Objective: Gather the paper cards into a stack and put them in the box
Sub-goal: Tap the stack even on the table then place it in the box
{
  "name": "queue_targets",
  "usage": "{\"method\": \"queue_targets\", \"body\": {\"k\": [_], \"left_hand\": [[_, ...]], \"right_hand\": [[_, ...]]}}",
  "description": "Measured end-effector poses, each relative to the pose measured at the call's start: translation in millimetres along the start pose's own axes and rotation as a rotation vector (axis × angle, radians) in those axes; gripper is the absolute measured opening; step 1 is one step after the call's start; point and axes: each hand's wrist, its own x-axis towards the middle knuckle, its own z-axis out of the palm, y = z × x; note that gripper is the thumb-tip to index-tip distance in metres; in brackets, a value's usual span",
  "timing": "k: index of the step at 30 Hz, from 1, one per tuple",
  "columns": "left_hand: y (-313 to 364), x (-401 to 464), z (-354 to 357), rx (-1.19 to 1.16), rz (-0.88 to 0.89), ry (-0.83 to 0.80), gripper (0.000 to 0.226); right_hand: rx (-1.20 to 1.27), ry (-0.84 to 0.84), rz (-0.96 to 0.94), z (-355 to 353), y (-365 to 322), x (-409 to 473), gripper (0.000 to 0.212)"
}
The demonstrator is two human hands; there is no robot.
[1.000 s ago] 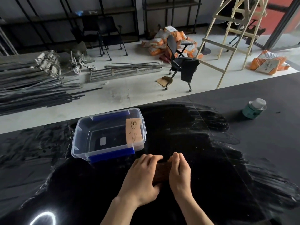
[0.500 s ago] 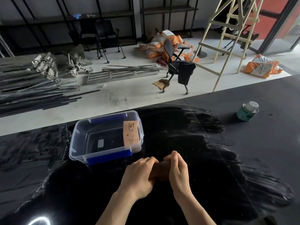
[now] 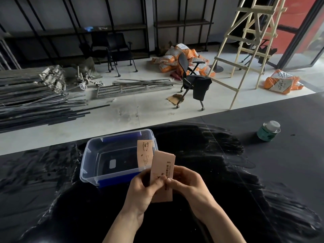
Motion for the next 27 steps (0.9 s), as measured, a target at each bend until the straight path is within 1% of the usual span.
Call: {"method": "queue_targets", "body": {"k": [2,4,7,10,13,14,16,17,18,19,20,21,23,25,27], "left_hand": [[1,-2,-3,-0.021,-0.011,0.003,0.050],[2,-3,-8,-0.040,-0.026,-0.010,0.051],[9,-4,-19,-0.034,-0.029,-0.049,0.047],[19,-2,-35,-0.008,-0.025,-0.035,0.040],[27,0,-50,0.035,0.039,0.015,0.047],[29,1,-53,0.053,0.076,0.040,0.043],[32,5,-61,0.072,0.150,0.111,0.023],[35,7,-65,0.059,0.163,0.151,0.015],[37,9,-70,0.036,0.162,0.188,0.012],[39,11,-75,0.014,0.156,0.217,0.011],[41,13,-79,-0.004,0.153,0.240,0.010],[42,16,-83,-0.017,0.149,0.264,0.010],[43,21,-91,-0.033,0.129,0.313,0.012],[41,25,-97,-0.039,0.104,0.356,0.015],[38,28,-100,-0.018,0.082,0.362,0.019]], "right_hand": [[-0.032,0.000,0.008,5,-4,1,0.038],[-0.054,-0.006,0.024,9,-7,3,0.043],[-0.076,-0.013,0.060,17,-11,7,0.049],[-0.116,-0.016,0.074,27,-17,14,0.040],[-0.157,-0.029,0.004,43,-24,20,0.033],[-0.167,-0.038,-0.035,50,-27,22,0.033],[-0.240,0.000,-0.134,64,-29,30,0.029],[-0.343,0.061,-0.196,69,-27,36,0.025],[-0.501,0.140,-0.277,74,-25,43,0.022],[-0.704,0.202,-0.378,77,-23,48,0.020],[-0.909,0.207,-0.467,81,-21,52,0.023],[-1.091,0.163,-0.526,85,-19,55,0.030],[-1.319,0.013,-0.566,92,-13,57,0.041],[-1.439,-0.079,-0.531,99,-7,57,0.041],[-1.513,-0.089,-0.497,101,-1,56,0.039]]}}
